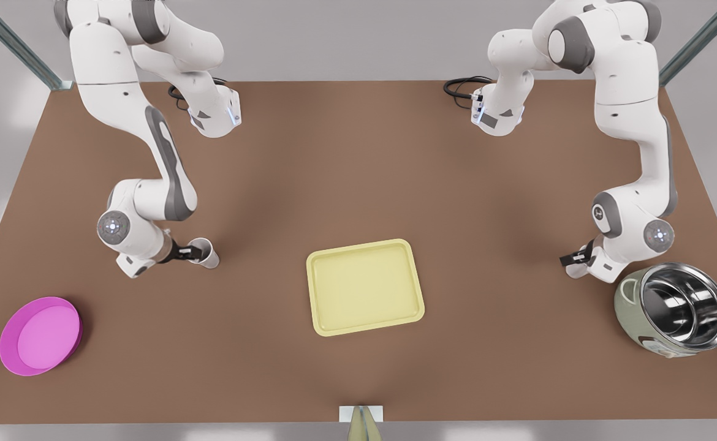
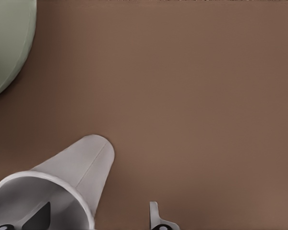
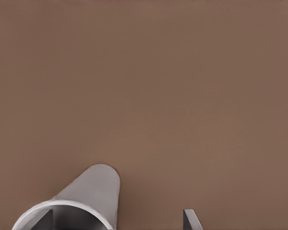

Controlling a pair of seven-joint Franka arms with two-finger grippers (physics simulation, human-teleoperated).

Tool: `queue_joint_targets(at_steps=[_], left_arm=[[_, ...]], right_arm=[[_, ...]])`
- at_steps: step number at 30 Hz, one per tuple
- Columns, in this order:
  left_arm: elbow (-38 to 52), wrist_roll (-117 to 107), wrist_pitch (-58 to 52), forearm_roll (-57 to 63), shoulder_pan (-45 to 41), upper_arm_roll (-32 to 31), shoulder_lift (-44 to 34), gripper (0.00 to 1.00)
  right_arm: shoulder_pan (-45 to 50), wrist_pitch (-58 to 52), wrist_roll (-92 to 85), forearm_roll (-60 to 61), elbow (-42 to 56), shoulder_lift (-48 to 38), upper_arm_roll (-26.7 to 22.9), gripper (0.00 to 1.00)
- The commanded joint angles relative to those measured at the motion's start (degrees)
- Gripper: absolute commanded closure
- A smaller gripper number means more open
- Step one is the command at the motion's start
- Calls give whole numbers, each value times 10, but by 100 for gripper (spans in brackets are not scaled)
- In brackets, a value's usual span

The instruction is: Use both arms to respectively pick up the white IKEA cups from the middle-left and middle-right positions, then place the white IKEA cups onto the middle-middle tray, ensuring that the cups remain upright and do not tip over

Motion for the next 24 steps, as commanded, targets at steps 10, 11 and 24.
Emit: queue_joint_targets(at_steps=[10,11,24], left_arm=[[5,19,83,0,-1,-1,24,36],[5,18,90,0,-2,-1,26,38],[80,-244,-8,6,-136,-50,-6,79]], right_arm=[[-3,-7,-26,10,-15,-33,0,0],[-2,-14,-26,10,-15,-34,0,0],[-5,40,-35,12,-28,28,0,0]])
